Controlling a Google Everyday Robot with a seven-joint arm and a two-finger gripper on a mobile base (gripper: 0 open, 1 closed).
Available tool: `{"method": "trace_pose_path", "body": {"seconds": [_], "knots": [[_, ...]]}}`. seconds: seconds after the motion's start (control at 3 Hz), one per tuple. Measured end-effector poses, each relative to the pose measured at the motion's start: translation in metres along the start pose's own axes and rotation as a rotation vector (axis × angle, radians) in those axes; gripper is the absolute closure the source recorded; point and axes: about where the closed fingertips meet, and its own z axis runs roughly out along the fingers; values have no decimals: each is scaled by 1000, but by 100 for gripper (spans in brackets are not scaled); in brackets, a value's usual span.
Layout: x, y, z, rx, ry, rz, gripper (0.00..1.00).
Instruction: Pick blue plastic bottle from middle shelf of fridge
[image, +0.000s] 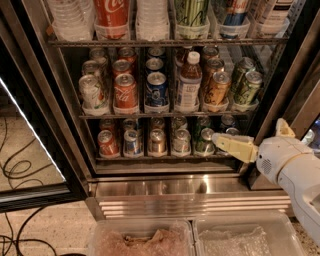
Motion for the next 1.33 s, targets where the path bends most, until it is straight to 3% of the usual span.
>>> {"method": "trace_pose_path", "body": {"seconds": [0.33,0.67,1.33], "knots": [[-1,22,12,-152,3,-54,0],[11,30,16,-223,18,-59,0],[10,36,18,-217,-21,-45,0]]}}
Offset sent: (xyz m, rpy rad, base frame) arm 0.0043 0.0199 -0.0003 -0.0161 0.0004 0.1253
